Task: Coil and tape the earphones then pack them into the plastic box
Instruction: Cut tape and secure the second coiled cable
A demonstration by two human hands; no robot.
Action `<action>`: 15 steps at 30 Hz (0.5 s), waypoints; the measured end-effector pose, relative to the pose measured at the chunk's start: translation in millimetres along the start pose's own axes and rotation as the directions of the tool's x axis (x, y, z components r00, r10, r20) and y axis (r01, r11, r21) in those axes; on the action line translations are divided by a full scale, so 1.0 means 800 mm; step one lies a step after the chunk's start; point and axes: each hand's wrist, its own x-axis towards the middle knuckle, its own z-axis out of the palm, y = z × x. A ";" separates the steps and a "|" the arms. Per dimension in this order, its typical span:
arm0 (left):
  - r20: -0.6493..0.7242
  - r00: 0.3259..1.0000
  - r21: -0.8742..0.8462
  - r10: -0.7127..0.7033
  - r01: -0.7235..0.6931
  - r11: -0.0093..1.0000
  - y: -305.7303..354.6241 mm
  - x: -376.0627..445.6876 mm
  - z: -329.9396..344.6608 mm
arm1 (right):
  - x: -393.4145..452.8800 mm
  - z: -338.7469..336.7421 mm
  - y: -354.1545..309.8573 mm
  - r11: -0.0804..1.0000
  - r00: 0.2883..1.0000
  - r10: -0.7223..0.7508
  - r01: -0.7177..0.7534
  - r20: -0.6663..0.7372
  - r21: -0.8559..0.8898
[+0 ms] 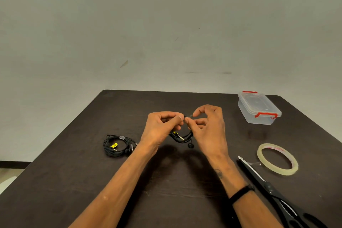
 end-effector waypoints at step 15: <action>-0.011 1.000 -0.023 0.019 -0.019 1.000 0.002 0.002 0.000 | -0.002 0.002 0.001 0.969 0.980 -0.197 0.198 0.018 -0.151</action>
